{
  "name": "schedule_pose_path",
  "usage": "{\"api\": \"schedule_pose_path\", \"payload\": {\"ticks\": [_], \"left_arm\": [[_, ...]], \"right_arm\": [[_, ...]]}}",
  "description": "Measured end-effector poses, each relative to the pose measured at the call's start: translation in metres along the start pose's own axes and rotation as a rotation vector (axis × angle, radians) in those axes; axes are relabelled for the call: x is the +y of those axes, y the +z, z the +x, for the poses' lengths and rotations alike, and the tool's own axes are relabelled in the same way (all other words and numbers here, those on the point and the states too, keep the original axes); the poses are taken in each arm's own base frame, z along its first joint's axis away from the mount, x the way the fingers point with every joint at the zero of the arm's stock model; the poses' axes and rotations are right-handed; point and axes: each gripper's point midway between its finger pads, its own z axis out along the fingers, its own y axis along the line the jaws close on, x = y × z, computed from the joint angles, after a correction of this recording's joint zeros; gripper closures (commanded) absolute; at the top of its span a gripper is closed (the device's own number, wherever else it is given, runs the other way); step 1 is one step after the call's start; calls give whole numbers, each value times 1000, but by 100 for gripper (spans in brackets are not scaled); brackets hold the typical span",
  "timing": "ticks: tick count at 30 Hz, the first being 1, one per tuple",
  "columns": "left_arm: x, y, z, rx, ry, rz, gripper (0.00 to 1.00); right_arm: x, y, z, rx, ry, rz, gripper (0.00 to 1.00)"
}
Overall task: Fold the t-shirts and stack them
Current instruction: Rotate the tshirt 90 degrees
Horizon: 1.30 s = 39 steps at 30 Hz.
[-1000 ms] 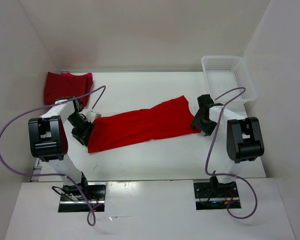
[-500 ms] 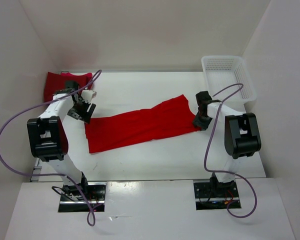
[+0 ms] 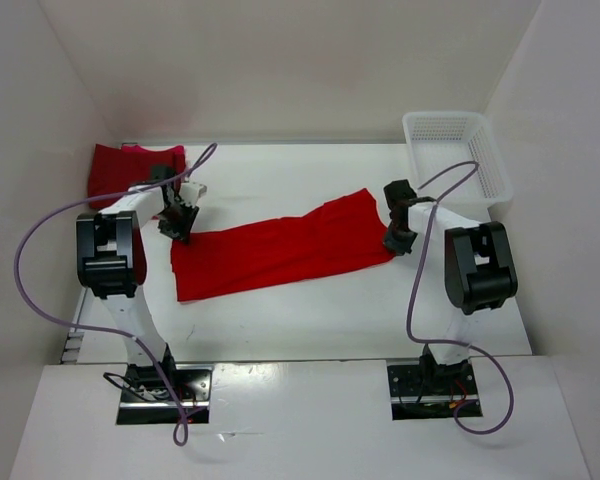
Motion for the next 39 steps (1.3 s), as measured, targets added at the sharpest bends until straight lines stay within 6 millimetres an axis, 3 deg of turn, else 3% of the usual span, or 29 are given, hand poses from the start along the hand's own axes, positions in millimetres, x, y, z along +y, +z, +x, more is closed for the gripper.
{"api": "schedule_pose_path", "payload": {"ticks": [2,4,7,12,16,19,25,32,33,36,37,39], "left_arm": [[-6,1,0,2,15,13,82],[-11,0,1,1,43,22,87],[-14,-2,6,-7,92,17,87],[-26,-15,47,94,171,67,83],[-41,-25,79,192,225,145,69],[-54,-31,97,249,272,198,66],[-103,-38,109,265,497,279,65],[-156,-37,112,275,717,356,65],[-163,-37,112,272,738,363,65],[-186,-39,113,268,797,405,63],[-196,-40,115,265,811,428,63],[-213,-43,118,259,833,471,60]], "right_arm": [[4,0,-1,-10,-18,6,90],[9,1,-4,-21,-34,11,96],[19,3,-12,-45,-55,29,100],[49,10,-34,-97,-88,32,100],[83,20,-67,-147,-91,23,100],[108,28,-92,-195,-91,14,100],[160,25,-147,-320,-87,-3,100],[229,2,-210,-502,-71,-92,100],[235,2,-212,-515,-70,-107,100],[238,2,-207,-503,-88,-117,86],[239,2,-206,-500,-95,-122,58],[237,1,-207,-494,-102,-126,33]]}}
